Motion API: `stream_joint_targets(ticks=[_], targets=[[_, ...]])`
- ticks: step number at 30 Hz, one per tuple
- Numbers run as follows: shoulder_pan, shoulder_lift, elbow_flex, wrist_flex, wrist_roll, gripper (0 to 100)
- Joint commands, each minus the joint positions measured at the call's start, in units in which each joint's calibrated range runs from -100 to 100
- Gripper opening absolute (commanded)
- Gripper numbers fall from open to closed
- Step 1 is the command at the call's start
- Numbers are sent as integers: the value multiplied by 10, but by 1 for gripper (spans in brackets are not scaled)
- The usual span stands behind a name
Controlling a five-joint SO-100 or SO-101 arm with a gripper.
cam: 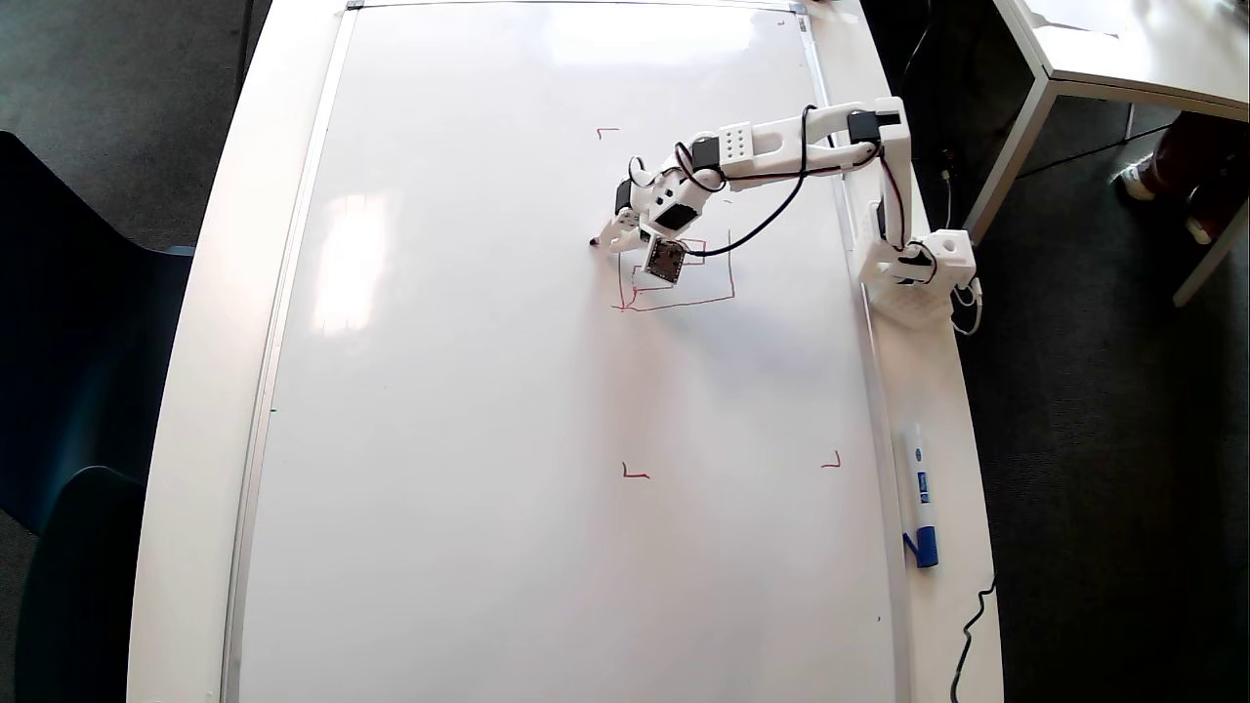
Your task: Draw on a whiteboard a robot head using a pen attached to the gripper
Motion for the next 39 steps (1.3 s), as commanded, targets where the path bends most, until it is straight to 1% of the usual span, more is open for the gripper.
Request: stream_joint_targets(ticks=[1, 6, 10, 19, 28, 34, 39], targets=[[1, 8, -42, 5, -1, 1], [1, 39, -83, -1, -1, 1], [0, 43, -87, -2, 1, 1], [-45, 39, -83, -3, -2, 1], [-42, 62, -118, -9, -3, 1], [-40, 109, -189, -11, -1, 1], [-32, 115, -197, -11, -1, 1]])
